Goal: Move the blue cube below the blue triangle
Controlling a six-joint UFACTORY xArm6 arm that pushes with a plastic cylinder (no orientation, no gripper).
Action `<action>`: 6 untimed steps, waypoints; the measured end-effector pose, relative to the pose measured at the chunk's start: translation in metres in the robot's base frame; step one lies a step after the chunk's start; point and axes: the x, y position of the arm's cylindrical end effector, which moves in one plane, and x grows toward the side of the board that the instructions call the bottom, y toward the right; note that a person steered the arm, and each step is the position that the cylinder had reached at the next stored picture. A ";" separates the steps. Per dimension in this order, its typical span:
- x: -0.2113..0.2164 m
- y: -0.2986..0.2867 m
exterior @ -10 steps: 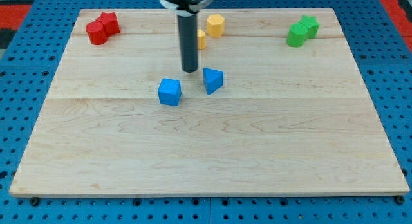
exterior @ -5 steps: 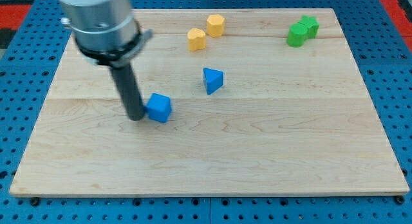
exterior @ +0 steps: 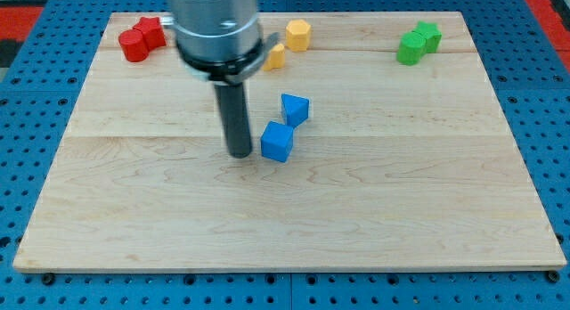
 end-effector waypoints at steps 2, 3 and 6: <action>-0.009 0.011; -0.004 0.011; 0.056 0.135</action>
